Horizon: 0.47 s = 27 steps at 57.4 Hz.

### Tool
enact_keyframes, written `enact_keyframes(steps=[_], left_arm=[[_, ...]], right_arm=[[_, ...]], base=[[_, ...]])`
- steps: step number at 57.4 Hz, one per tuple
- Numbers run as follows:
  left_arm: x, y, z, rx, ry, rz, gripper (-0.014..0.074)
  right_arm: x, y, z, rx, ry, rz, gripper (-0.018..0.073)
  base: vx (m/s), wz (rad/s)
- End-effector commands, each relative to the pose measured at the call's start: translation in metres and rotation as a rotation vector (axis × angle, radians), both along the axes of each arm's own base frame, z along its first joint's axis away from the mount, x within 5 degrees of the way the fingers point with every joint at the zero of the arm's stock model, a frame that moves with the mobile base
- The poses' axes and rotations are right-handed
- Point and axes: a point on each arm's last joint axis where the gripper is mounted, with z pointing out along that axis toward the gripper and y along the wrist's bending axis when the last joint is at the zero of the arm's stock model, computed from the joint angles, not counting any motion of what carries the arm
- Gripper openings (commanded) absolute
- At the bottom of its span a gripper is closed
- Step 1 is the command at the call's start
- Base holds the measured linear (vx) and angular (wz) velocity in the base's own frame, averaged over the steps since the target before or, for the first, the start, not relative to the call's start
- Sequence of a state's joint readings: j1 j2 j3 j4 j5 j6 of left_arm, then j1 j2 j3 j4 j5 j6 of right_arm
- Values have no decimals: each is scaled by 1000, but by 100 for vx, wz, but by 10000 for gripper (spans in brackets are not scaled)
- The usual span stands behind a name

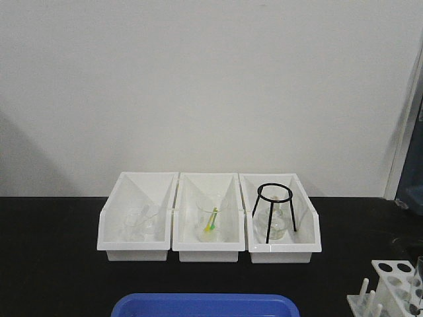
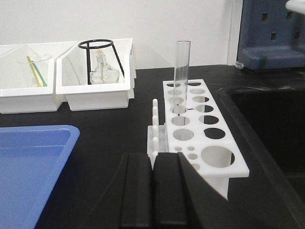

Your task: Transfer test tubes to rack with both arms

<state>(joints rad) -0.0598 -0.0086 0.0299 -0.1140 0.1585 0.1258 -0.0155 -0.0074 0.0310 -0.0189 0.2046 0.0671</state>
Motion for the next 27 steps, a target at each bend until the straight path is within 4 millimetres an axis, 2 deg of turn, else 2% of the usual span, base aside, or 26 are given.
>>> enact_keyframes(steps=[1, 27], left_arm=[[1, 1, 0, -22, -67, 12, -18], [1, 1, 0, -22, -67, 12, -18]], right_arm=[[0, 0, 5, -12, -89, 2, -8], [0, 0, 5, -16, -88, 3, -8]], base=[[0, 0], [0, 0]])
